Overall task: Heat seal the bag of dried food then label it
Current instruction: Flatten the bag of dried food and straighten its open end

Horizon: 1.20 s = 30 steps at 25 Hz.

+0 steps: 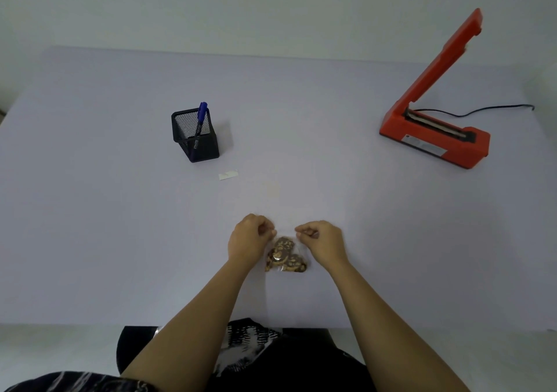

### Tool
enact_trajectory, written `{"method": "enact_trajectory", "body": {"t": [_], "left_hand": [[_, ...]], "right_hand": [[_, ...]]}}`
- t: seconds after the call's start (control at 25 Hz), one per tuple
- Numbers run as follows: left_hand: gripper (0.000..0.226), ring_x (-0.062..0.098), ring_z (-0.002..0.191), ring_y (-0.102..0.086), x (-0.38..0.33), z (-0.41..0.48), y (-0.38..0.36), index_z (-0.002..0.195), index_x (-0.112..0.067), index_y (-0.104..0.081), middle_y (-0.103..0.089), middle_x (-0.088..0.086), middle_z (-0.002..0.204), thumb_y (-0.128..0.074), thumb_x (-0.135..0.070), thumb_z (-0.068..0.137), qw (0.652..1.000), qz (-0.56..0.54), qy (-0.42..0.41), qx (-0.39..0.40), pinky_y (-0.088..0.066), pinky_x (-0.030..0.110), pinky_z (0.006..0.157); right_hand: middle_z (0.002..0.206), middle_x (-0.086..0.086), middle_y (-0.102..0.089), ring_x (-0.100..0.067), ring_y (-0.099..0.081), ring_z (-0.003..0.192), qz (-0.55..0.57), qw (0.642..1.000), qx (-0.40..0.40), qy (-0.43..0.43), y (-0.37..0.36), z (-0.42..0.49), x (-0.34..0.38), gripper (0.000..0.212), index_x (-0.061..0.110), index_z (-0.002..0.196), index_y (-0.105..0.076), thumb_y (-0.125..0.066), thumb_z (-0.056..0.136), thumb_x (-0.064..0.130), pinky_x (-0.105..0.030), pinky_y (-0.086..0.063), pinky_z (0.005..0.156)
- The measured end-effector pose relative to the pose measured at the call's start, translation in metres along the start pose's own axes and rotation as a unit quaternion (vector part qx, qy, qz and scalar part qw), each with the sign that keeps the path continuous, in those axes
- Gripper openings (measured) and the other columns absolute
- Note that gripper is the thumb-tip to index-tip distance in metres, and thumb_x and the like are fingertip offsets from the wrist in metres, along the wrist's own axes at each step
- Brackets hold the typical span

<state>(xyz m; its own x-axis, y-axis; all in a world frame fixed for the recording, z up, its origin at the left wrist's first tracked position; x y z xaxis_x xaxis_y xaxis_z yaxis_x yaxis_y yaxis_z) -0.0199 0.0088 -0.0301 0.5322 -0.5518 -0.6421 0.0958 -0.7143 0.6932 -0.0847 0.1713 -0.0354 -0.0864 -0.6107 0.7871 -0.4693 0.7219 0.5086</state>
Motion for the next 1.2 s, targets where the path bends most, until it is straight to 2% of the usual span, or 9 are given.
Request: {"method": "enact_trajectory", "body": {"t": [0.2,0.4,0.52,0.6,0.72,0.8,0.88,1.04,1.2], "left_hand": [[0.007,0.014,0.082,-0.057,0.005,0.001,0.000,0.085,-0.015,-0.070,-0.064,0.000,0.092,-0.064,-0.019,0.084,0.999,0.000,-0.034,-0.003,-0.045,0.025,0.073],[0.008,0.017,0.083,-0.057,0.007,0.002,0.000,0.087,-0.013,-0.069,-0.062,0.002,0.093,-0.062,-0.016,0.086,0.998,0.021,-0.064,-0.007,-0.047,0.028,0.072],[0.011,0.022,0.086,-0.054,0.009,0.005,-0.001,0.087,-0.011,-0.072,-0.063,0.005,0.090,-0.063,-0.005,0.083,0.990,0.033,-0.138,0.009,-0.042,0.028,0.071],[0.018,0.026,0.087,-0.054,0.010,0.006,0.000,0.088,-0.012,-0.074,-0.066,0.006,0.090,-0.062,-0.001,0.083,0.979,0.056,-0.194,0.032,-0.039,0.027,0.072],[0.021,0.026,0.087,-0.055,0.010,0.008,0.003,0.097,-0.020,-0.074,-0.070,0.001,0.096,-0.062,-0.008,0.085,0.962,0.122,-0.242,0.037,-0.042,0.033,0.066],[0.022,0.026,0.088,-0.056,0.011,0.008,0.005,0.103,-0.028,-0.072,-0.069,-0.003,0.102,-0.063,-0.018,0.086,0.949,0.178,-0.260,0.024,-0.036,0.032,0.062],[0.022,0.026,0.093,-0.054,0.011,0.008,0.008,0.108,-0.033,-0.070,-0.066,-0.006,0.108,-0.061,-0.027,0.088,0.942,0.213,-0.258,0.023,-0.031,0.031,0.066],[0.032,0.019,0.108,-0.044,0.008,0.014,0.014,0.118,-0.037,-0.062,-0.056,-0.015,0.122,-0.052,-0.046,0.090,0.954,0.232,-0.180,0.057,-0.031,0.032,0.078],[0.042,0.016,0.114,-0.040,0.005,0.017,0.019,0.123,-0.037,-0.058,-0.052,-0.017,0.127,-0.052,-0.054,0.086,0.953,0.251,-0.154,0.069,-0.031,0.033,0.086]], "right_hand": [[0.087,-0.007,-0.071,-0.010,-0.060,0.073,-0.022,0.999,-0.026,0.022,-0.001,-0.002,-0.001,0.015,0.010,0.093,-0.074,-0.069,0.080,0.011,-0.001,-0.041,0.062],[0.087,-0.007,-0.069,-0.011,-0.061,0.074,-0.024,0.999,-0.019,0.016,-0.002,0.000,-0.002,0.011,0.012,0.089,-0.075,-0.068,0.080,0.012,-0.014,-0.044,0.068],[0.087,0.003,-0.060,-0.009,-0.059,0.077,-0.048,0.998,0.011,0.047,-0.001,0.000,0.001,0.014,0.019,0.088,-0.074,-0.063,0.083,0.011,-0.023,-0.049,0.072],[0.089,0.008,-0.061,-0.012,-0.061,0.084,-0.068,0.994,0.046,0.071,-0.001,-0.001,0.002,0.019,0.023,0.087,-0.074,-0.059,0.086,0.011,-0.029,-0.052,0.076],[0.097,0.010,-0.066,-0.010,-0.061,0.092,-0.104,0.987,0.082,0.086,0.001,0.002,0.004,0.023,0.026,0.091,-0.074,-0.056,0.086,0.011,-0.035,-0.053,0.080],[0.101,0.009,-0.066,-0.011,-0.060,0.095,-0.122,0.985,0.087,0.088,0.005,0.006,0.004,0.023,0.026,0.095,-0.073,-0.057,0.085,0.013,-0.036,-0.053,0.081],[0.105,0.010,-0.064,-0.011,-0.058,0.099,-0.152,0.980,0.087,0.091,0.009,0.009,0.003,0.023,0.027,0.099,-0.072,-0.059,0.084,0.017,-0.035,-0.052,0.081],[0.109,0.013,-0.062,-0.010,-0.055,0.103,-0.168,0.980,0.076,0.075,0.015,0.011,0.001,0.024,0.029,0.105,-0.070,-0.064,0.081,0.028,-0.030,-0.050,0.082],[0.116,0.012,-0.059,-0.008,-0.054,0.107,-0.182,0.979,0.074,0.056,0.019,0.014,0.004,0.034,0.029,0.112,-0.066,-0.068,0.077,0.032,-0.028,-0.048,0.084]]}}
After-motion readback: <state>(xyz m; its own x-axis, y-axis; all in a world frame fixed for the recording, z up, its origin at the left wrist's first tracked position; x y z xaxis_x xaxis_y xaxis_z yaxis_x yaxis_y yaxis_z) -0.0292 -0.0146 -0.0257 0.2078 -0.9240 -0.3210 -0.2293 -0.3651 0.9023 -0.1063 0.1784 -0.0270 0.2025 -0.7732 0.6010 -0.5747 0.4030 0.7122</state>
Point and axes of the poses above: each hand's wrist, its own z-axis towards the middle knuckle, its own y-axis out of the back of the hand, x = y × z, the point moved 2 cm from there along z, towards the middle knuckle
